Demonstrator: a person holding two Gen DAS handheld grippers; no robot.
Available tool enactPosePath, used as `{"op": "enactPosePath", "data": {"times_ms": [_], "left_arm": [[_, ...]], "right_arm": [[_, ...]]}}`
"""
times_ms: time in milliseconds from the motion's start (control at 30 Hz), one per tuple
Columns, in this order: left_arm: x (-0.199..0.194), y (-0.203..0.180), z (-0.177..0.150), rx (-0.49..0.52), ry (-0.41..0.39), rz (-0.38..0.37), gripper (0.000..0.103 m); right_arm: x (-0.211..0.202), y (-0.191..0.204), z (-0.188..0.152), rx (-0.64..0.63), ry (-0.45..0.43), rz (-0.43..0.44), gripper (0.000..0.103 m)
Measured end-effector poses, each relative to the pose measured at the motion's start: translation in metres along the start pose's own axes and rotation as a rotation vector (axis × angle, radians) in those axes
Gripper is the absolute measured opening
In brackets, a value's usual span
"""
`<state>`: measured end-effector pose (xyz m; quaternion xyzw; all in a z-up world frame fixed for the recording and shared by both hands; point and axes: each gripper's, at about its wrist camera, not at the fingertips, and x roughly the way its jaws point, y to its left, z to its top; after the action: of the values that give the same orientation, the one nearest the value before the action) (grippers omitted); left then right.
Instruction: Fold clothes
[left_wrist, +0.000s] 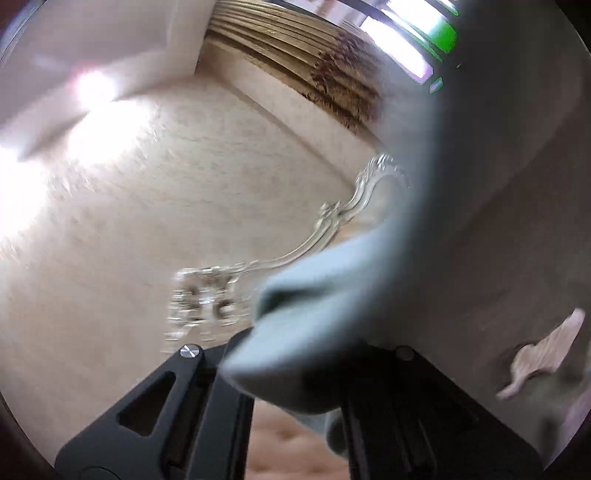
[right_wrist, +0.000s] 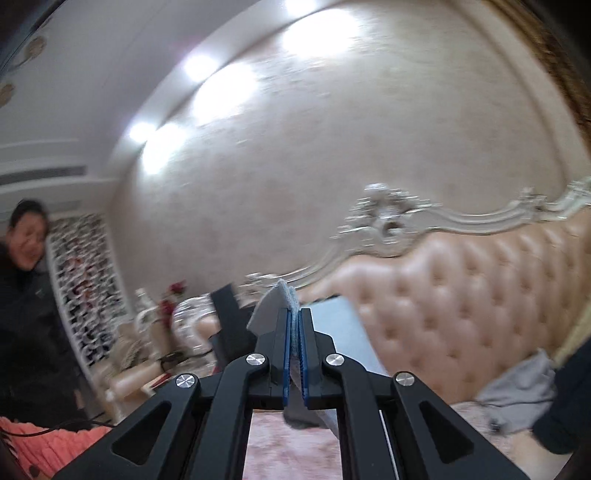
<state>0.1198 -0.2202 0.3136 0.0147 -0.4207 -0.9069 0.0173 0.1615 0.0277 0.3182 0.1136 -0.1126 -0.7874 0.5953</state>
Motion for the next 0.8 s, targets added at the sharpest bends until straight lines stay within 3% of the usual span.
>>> {"op": "enactPosePath", "data": {"times_ms": [233,367,467,567,633,700,800], "left_arm": [[-0.031,0.021,-0.092,0.312,0.151,0.048,0.003],[-0.075,0.042,-0.131,0.351,0.181,0.086,0.003],[-0.098,0.064,-0.16,0.404,0.223,0.114,0.004],[-0.089,0.079,-0.171,0.402,0.247,0.12,0.004],[-0.067,0.066,-0.168,0.434,0.218,0.108,0.004],[-0.032,0.025,-0.16,0.524,0.169,0.045,0.005],[0.009,-0.068,-0.14,0.626,0.079,-0.117,0.008]], "right_arm": [[0.111,0.064,-0.071,0.077,0.137,0.216,0.004],[0.16,0.09,-0.1,0.155,0.178,0.342,0.004],[0.18,0.125,-0.111,0.116,0.207,0.427,0.004],[0.202,0.15,-0.12,0.077,0.214,0.436,0.004],[0.205,0.142,-0.133,0.095,0.213,0.394,0.004],[0.198,0.12,-0.149,0.119,0.209,0.315,0.004],[0.165,0.075,-0.18,0.156,0.209,0.16,0.005]]}}
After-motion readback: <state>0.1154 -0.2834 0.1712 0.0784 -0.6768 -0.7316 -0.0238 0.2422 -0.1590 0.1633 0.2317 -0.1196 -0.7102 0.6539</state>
